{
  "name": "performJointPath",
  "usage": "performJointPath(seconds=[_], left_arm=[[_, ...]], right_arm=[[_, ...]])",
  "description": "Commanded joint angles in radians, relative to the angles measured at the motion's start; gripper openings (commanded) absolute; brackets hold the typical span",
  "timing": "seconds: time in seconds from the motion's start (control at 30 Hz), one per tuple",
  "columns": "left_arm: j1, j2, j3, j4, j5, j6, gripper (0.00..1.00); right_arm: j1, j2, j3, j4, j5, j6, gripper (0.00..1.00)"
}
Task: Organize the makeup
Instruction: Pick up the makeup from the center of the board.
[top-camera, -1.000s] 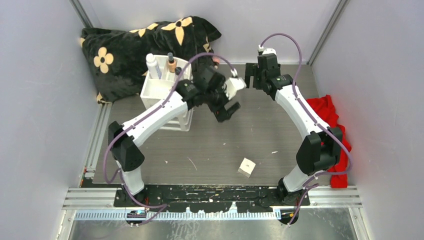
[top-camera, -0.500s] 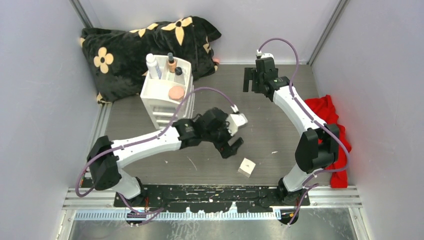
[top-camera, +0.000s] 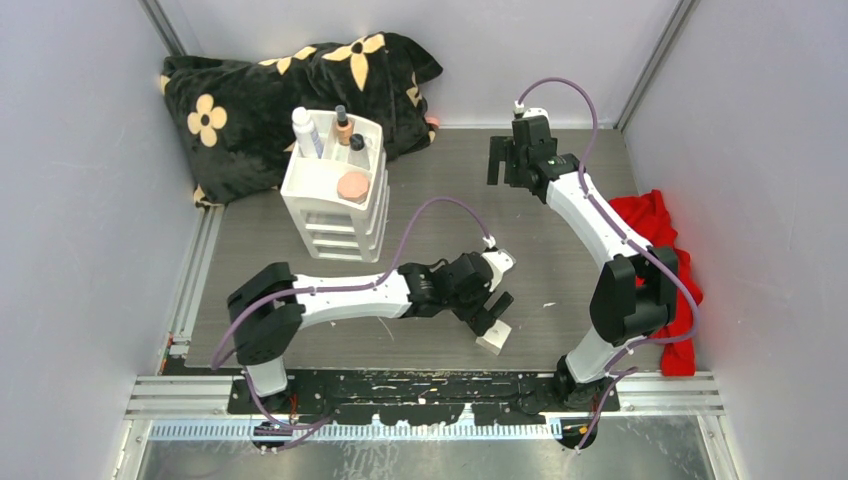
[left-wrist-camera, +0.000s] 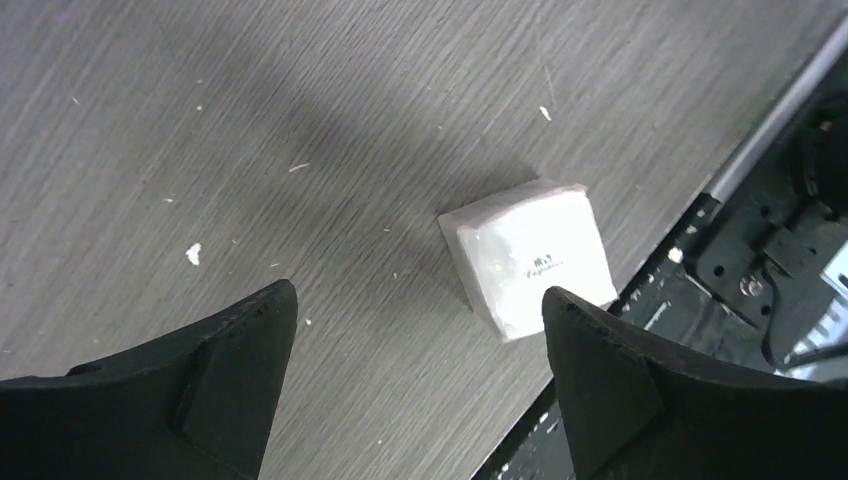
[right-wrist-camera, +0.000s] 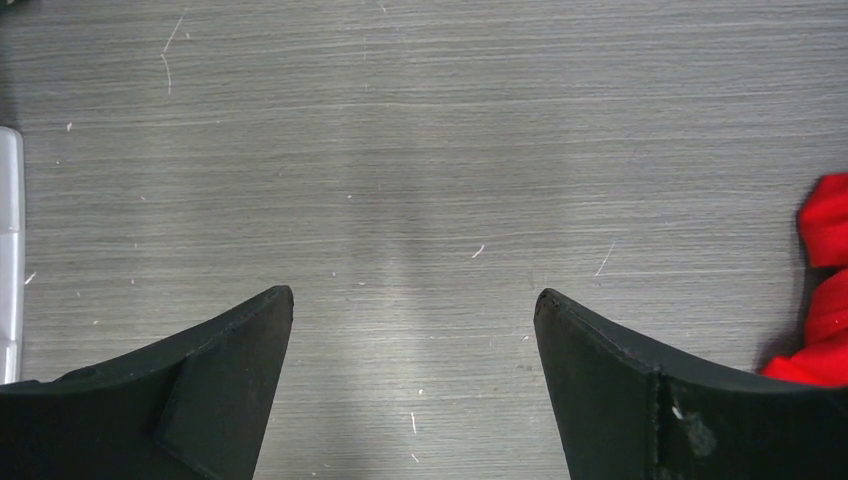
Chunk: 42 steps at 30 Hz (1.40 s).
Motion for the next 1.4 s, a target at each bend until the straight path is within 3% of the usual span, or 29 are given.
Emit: performJointPath(seconds=[0.0,0.4,0.97,1.03,1.07,1.13,1.23,1.37], left_arm=[[-0.014,0.050,0.071,0.067,-0.080,-0.114,0.97],[-0.152,0.098,0.135,0.015,-0.182,-0.135,0.99],[-0.138,0.228,0.190,-0.070,-0.273,-0.198,0.99],[-0.134,0.218,0.176,-0.059,-0.261,-0.196,0.86],[-0.134,0.214,0.171,-0.055,-0.255,-0.191,0.72],[-0.134,0.212,0.169,-0.064,-0.258,-0.185,0.33],[-0.132,0.214,0.170,-0.076,-0.260,-0.182,0.02],[-0.125,0.195,0.156,-0.077,-0.242,-0.136,0.00]], right_arm=[[-0.003,-0.043,-0.009,0.044,0.006,0.004,0.95],[-0.007,-0.078,-0.068,0.068,0.005,0.006,0.95],[-0.009,-0.112,-0.118,0.091,-0.003,0.009,0.95],[-0.009,-0.106,-0.117,0.091,-0.003,0.008,0.94],[-0.009,-0.104,-0.117,0.091,-0.034,0.009,0.94],[-0.009,-0.099,-0.117,0.092,-0.044,0.013,0.94],[-0.009,-0.094,-0.117,0.095,-0.052,0.018,0.94],[-0.010,-0.089,-0.119,0.095,-0.055,0.015,0.94]])
